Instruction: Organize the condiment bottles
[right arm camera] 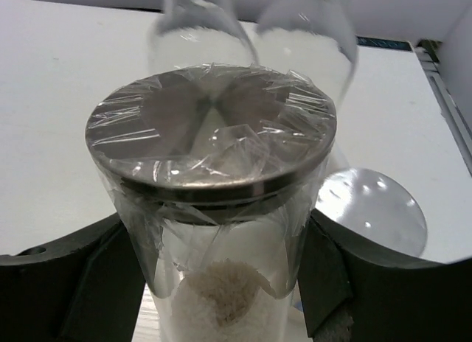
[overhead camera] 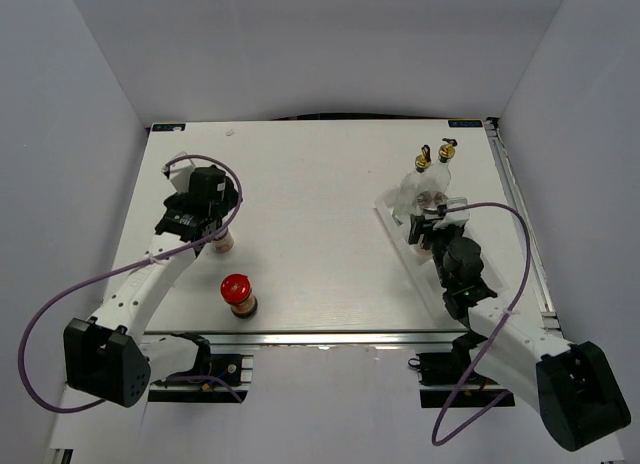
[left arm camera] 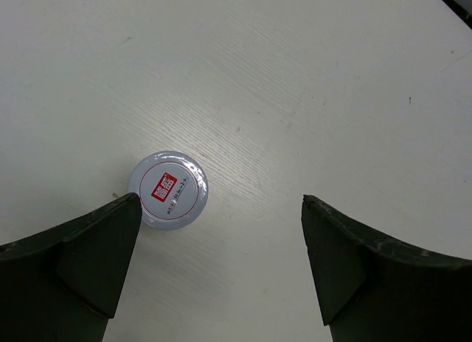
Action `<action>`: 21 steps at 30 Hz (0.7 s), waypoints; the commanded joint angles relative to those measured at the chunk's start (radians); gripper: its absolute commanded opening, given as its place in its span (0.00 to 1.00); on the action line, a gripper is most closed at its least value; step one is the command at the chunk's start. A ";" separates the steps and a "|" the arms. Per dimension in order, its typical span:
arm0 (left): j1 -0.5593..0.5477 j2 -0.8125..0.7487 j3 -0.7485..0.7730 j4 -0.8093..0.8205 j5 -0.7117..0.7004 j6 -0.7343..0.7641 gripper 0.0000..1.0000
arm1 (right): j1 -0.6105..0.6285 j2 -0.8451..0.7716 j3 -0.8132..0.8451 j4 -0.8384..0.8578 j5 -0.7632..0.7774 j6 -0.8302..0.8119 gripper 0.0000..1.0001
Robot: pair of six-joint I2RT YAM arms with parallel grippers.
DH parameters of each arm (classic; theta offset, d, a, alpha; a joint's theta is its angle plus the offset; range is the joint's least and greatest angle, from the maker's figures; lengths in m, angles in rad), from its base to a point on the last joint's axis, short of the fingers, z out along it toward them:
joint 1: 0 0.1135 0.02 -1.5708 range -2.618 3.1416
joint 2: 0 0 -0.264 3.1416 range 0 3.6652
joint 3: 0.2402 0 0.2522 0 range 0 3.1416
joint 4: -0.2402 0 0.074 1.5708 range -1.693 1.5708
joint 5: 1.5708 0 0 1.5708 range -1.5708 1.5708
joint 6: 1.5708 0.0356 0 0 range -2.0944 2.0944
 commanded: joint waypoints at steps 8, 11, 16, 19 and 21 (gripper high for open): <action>0.002 -0.091 -0.052 0.058 -0.066 0.010 0.98 | -0.032 0.245 -0.069 0.478 0.042 0.025 0.28; 0.001 -0.093 -0.058 0.058 -0.069 0.010 0.98 | -0.032 0.291 -0.060 0.486 0.043 0.040 0.46; 0.002 -0.096 -0.061 0.061 -0.067 0.008 0.98 | -0.032 0.260 -0.081 0.484 0.033 0.066 0.81; 0.002 -0.096 -0.061 0.069 -0.058 0.011 0.98 | -0.032 0.205 -0.086 0.432 0.013 0.068 0.84; 0.002 -0.093 -0.063 0.070 -0.050 0.016 0.98 | -0.032 0.161 -0.085 0.395 0.017 0.073 0.88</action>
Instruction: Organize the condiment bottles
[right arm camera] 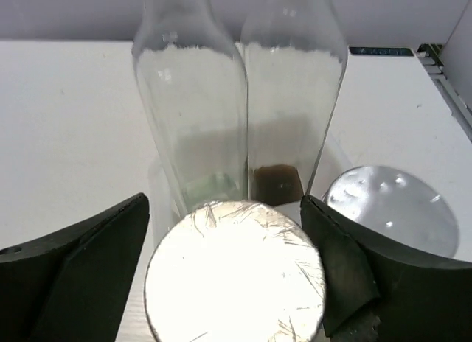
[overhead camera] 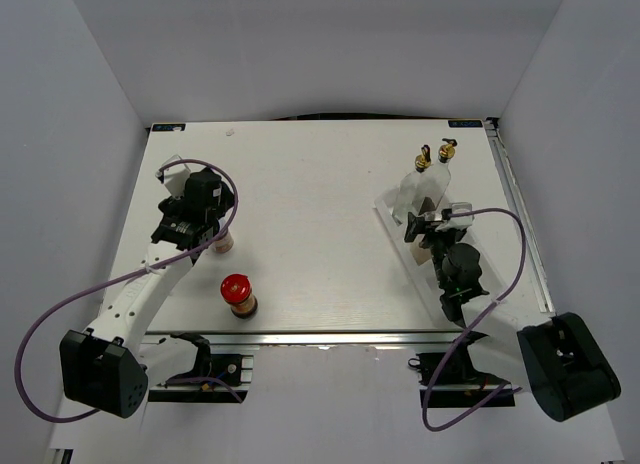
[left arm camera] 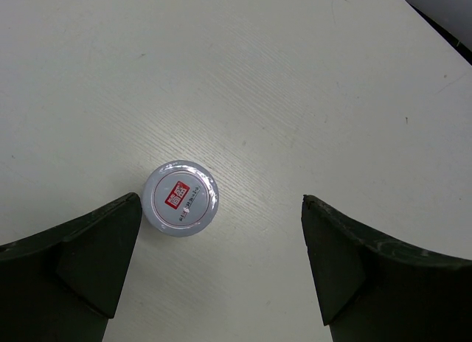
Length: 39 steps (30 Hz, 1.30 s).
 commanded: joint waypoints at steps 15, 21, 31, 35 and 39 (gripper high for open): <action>0.003 0.007 0.000 0.011 -0.016 0.001 0.98 | 0.030 -0.361 0.267 -0.612 -0.125 0.024 0.89; 0.003 0.000 -0.003 0.008 -0.023 -0.006 0.98 | 0.214 -0.311 0.422 -0.810 -0.141 -0.063 0.89; 0.003 0.015 -0.013 -0.029 -0.051 -0.024 0.98 | 0.605 0.106 0.572 -0.797 -0.498 -0.286 0.89; 0.004 0.012 -0.017 -0.041 -0.066 -0.035 0.98 | 0.696 0.309 0.655 -0.692 -0.584 -0.263 0.90; 0.006 0.007 -0.022 -0.047 -0.072 -0.041 0.98 | 0.811 0.496 0.784 -0.610 -0.526 -0.281 0.89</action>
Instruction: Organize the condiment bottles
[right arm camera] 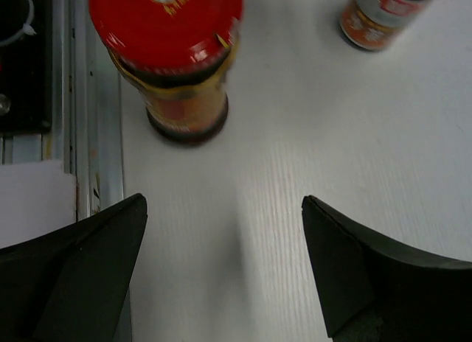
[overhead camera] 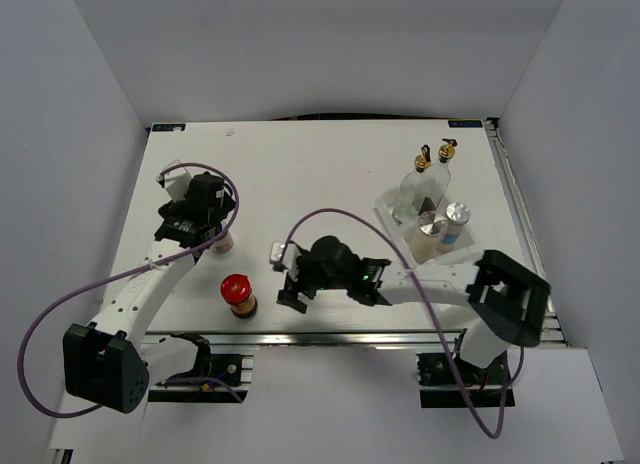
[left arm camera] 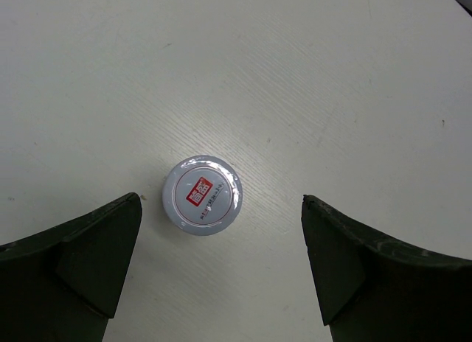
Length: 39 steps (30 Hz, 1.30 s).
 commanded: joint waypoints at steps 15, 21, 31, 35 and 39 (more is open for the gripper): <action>0.007 -0.059 -0.022 -0.075 -0.130 -0.055 0.98 | 0.134 0.403 0.387 0.218 0.001 0.059 0.89; 0.007 -0.111 -0.027 -0.087 -0.147 -0.060 0.98 | 0.134 0.403 0.384 0.255 0.000 0.084 0.65; 0.007 -0.102 -0.034 -0.006 -0.090 -0.035 0.98 | 0.126 0.063 0.101 0.278 0.390 0.184 0.00; 0.007 -0.095 -0.024 0.054 -0.073 -0.003 0.98 | 0.106 -0.202 0.050 -0.008 0.648 0.305 0.00; 0.011 -0.065 -0.012 0.094 -0.056 0.008 0.98 | 0.085 -0.481 0.002 -0.312 0.981 0.517 0.00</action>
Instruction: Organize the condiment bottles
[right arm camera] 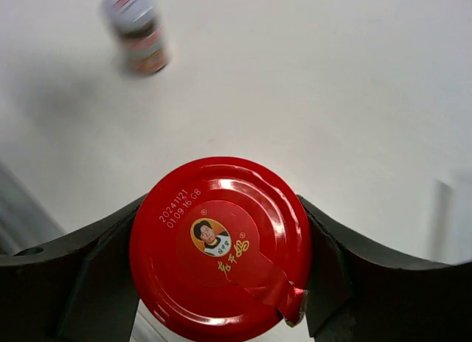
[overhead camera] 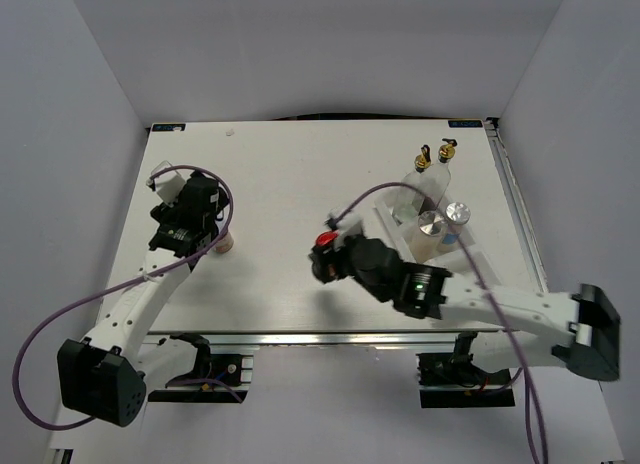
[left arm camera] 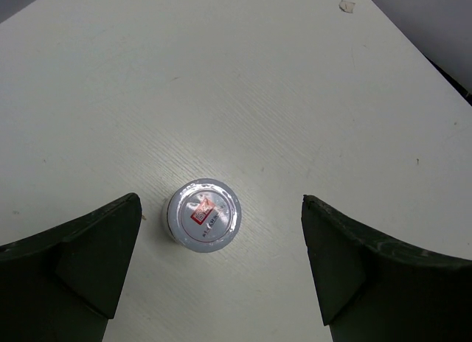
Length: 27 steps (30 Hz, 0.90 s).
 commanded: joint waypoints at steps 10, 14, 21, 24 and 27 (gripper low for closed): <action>0.020 0.095 -0.001 0.106 0.081 0.010 0.98 | -0.227 -0.544 -0.014 -0.835 0.654 0.609 0.00; 0.021 0.114 0.004 0.098 0.070 0.013 0.98 | -0.302 -0.547 -0.005 -0.976 0.710 0.758 0.00; 0.027 0.163 0.016 0.098 0.103 0.032 0.98 | -0.515 -0.477 -0.043 -0.920 0.672 0.698 0.00; 0.034 0.176 0.022 0.080 0.106 0.035 0.98 | -0.634 -0.453 -0.069 -0.874 0.650 0.657 0.00; 0.035 0.170 0.018 0.086 0.106 0.035 0.98 | -0.746 -0.470 -0.132 -0.708 0.601 0.530 0.00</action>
